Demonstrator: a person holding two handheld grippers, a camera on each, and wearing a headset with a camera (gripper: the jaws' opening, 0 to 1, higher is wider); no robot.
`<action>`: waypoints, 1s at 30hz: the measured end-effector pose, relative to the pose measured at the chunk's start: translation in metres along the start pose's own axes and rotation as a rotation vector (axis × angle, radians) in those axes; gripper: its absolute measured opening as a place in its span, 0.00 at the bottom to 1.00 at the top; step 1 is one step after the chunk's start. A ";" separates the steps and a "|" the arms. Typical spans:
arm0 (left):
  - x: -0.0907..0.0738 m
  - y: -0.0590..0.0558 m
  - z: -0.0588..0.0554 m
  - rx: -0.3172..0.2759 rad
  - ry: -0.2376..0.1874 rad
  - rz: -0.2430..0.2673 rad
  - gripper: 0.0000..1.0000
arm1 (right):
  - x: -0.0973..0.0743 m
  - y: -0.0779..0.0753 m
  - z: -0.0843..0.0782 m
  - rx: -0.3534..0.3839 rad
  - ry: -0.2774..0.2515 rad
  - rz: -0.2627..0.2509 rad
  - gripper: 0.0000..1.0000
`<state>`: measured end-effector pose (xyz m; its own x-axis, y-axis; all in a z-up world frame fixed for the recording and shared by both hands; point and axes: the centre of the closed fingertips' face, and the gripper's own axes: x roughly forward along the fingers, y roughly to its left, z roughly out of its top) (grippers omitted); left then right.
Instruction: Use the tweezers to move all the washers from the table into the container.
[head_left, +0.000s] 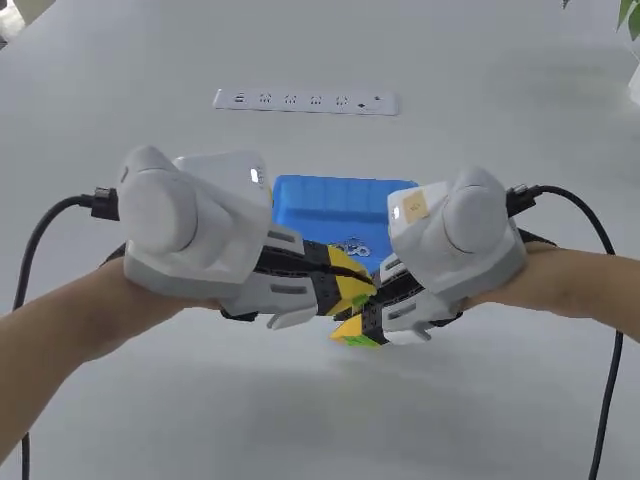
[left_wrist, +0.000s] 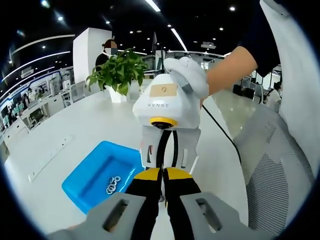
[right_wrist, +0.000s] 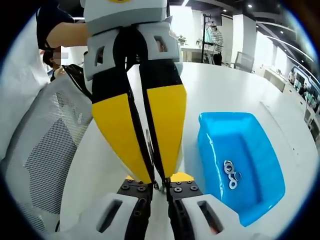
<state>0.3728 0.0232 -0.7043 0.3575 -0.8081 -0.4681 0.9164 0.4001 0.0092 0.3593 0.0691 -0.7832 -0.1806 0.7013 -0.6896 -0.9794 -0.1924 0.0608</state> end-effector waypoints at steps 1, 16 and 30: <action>-0.001 0.000 -0.001 -0.001 0.003 0.000 0.06 | 0.000 0.000 0.000 0.002 -0.003 0.000 0.11; -0.002 0.004 -0.003 -0.041 0.014 0.009 0.09 | -0.001 0.001 0.000 0.019 -0.024 -0.017 0.10; -0.008 0.003 -0.006 -0.036 0.033 0.013 0.15 | 0.000 -0.001 0.001 0.030 -0.023 -0.020 0.09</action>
<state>0.3716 0.0337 -0.7055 0.3627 -0.7882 -0.4972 0.9043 0.4265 -0.0164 0.3597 0.0702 -0.7823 -0.1626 0.7207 -0.6739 -0.9851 -0.1575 0.0693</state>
